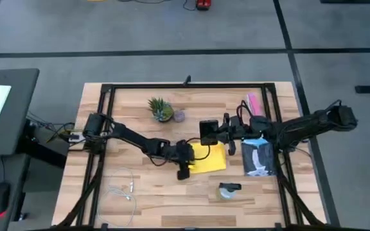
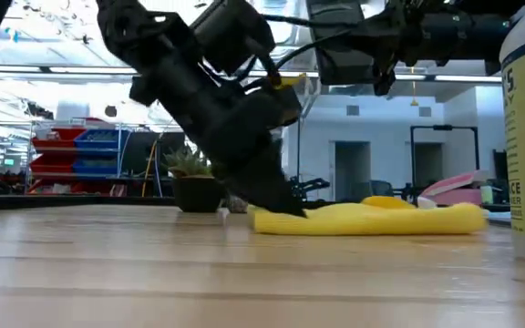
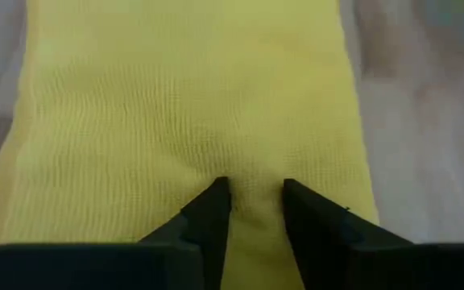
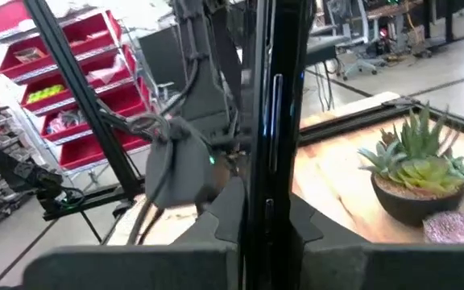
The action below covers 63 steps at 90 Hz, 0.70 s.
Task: Apply microfiber cloth
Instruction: Spray the front side of the cellphone using a spray bottle
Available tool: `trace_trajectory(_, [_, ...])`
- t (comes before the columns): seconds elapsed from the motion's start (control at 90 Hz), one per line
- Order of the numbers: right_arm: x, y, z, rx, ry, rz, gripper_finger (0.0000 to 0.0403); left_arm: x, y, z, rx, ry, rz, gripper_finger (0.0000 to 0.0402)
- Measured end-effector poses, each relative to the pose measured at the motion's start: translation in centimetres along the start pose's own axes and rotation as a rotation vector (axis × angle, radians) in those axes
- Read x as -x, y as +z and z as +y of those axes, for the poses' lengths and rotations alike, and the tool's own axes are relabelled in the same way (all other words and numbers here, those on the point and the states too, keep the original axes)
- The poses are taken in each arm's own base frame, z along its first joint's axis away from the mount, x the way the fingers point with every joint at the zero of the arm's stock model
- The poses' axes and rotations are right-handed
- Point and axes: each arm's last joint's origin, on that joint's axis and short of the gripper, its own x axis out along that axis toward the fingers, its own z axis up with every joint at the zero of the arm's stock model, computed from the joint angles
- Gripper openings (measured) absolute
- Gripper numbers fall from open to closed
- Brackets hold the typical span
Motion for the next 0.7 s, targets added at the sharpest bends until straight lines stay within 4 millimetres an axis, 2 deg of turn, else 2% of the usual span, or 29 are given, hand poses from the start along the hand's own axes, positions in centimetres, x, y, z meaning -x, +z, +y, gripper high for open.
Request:
trace_trajectory(0.111, [0.0, -0.1, 0.0, 0.0, -0.003, 0.011, 0.0015, 1.6, 1.2, -0.6, -0.013, -0.005, -0.04, 0.0093])
trace_trajectory(0.256, [-0.1, -0.4, -0.1, 0.023, -0.001, 0.012, 0.0015, 5.0, 3.3, -2.1, -0.113, -0.011, -0.122, 0.0093])
trace_trajectory(0.433, [-0.9, -2.0, -0.3, 0.027, 0.055, -0.009, 0.0015, 8.0, 4.6, -3.1, -0.218, 0.082, -0.268, 0.0095])
trace_trajectory(0.5, [-1.3, -2.7, -0.5, 0.028, 0.103, -0.016, 0.0015, 8.6, 4.0, -2.6, -0.21, 0.093, -0.328, 0.0101])
trace_trajectory(0.7, [-2.7, -4.9, -1.3, -0.011, 0.203, -0.05, 0.0015, 9.5, 0.1, 0.2, -0.114, 0.061, -0.483, 0.012])
